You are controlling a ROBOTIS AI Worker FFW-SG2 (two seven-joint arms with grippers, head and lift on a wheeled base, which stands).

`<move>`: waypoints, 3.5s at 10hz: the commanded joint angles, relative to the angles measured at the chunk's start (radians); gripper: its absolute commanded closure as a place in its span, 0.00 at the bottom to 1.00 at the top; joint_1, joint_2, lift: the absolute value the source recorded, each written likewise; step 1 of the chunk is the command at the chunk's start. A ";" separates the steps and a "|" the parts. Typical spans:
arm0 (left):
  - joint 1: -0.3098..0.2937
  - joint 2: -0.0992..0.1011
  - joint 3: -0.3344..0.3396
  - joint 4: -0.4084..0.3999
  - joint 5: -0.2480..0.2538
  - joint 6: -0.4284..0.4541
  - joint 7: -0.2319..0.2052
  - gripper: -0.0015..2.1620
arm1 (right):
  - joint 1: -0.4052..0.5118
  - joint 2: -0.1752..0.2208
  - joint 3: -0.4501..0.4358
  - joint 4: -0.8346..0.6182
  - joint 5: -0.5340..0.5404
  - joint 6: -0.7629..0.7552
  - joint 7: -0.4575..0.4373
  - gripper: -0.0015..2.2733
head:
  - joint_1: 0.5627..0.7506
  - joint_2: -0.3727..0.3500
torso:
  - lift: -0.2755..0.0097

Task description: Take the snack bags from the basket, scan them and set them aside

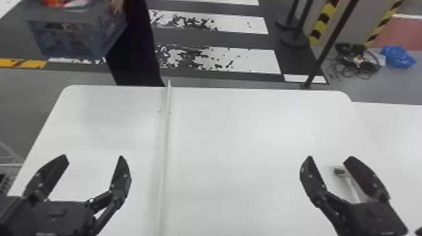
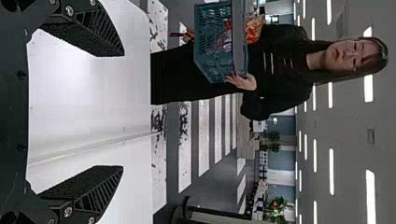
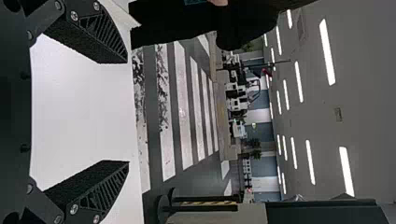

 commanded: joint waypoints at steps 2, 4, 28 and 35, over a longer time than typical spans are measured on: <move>-0.001 0.000 0.005 0.003 0.003 -0.003 -0.006 0.06 | 0.001 0.000 0.000 0.000 0.001 0.000 0.000 0.07 | 0.70 0.40 | 0.70; -0.001 0.002 0.008 0.006 0.005 -0.003 -0.006 0.06 | 0.001 -0.002 0.000 0.000 0.001 0.000 0.000 0.07 | 0.70 0.40 | 0.70; -0.524 -0.057 0.254 0.457 0.169 0.064 0.019 0.07 | -0.020 -0.054 0.009 0.012 0.001 0.071 0.002 0.07 | 0.70 0.75 | 0.70; -0.618 -0.057 0.237 0.557 0.169 0.113 -0.009 0.28 | -0.036 -0.058 0.003 0.030 -0.001 0.080 0.000 0.07 | 0.70 0.73 | 0.70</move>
